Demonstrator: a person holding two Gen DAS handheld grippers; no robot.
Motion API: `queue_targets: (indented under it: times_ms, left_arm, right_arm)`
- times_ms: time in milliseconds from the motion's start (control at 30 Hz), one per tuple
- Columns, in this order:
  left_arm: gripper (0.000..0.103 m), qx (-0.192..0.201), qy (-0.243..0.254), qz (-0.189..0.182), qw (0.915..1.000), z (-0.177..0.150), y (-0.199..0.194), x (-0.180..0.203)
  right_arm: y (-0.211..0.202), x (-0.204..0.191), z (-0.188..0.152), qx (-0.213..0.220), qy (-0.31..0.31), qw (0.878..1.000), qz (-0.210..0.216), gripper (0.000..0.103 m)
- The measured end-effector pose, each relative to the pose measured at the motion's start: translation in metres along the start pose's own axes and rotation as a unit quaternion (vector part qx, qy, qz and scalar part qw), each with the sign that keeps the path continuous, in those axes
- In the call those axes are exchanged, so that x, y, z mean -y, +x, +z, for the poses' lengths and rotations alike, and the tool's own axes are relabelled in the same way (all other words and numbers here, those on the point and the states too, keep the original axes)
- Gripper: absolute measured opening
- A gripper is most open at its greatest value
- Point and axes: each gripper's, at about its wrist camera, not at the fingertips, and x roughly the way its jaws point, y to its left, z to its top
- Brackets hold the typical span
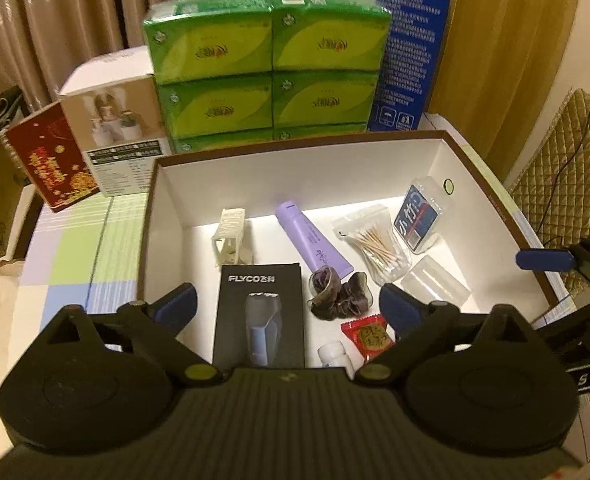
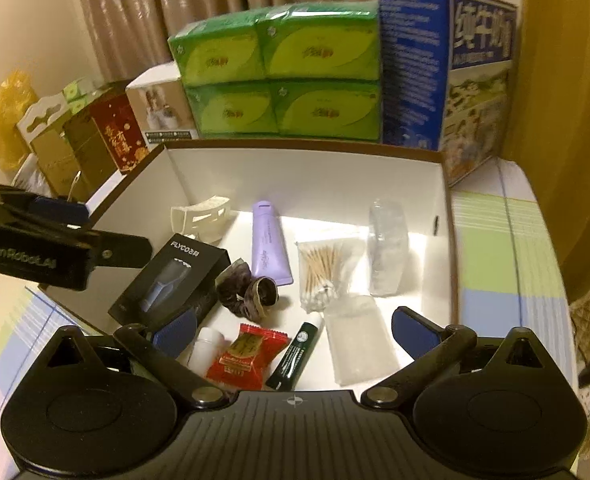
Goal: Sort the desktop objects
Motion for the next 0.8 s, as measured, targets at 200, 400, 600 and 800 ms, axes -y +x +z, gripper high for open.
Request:
queue_targets:
  times_ms: [200, 400, 600, 800]
  left_arm:
    - [0.102, 0.021, -0.015, 0.012, 0.9996, -0.018, -0.030, -0.003]
    - [0.102, 0.027, -0.027, 0.020, 0.9991, -0.038, -0.055, 0.000]
    - [0.102, 0.042, -0.030, 0.030, 0.9982, -0.055, -0.086, 0.009]
    - [0.102, 0.052, -0.027, 0.042, 0.9974, -0.072, -0.113, 0.021]
  right_arm:
    - [-0.025, -0.005, -0.008, 0.012, 0.013, 1.000, -0.013, 0.101]
    - [-0.051, -0.012, -0.020, 0.019, 0.028, 0.999, -0.013, 0.101]
    - [-0.077, -0.022, -0.034, 0.024, 0.032, 0.999, -0.008, 0.101]
    - [-0.103, -0.032, -0.052, 0.033, 0.035, 0.999, -0.011, 0.101]
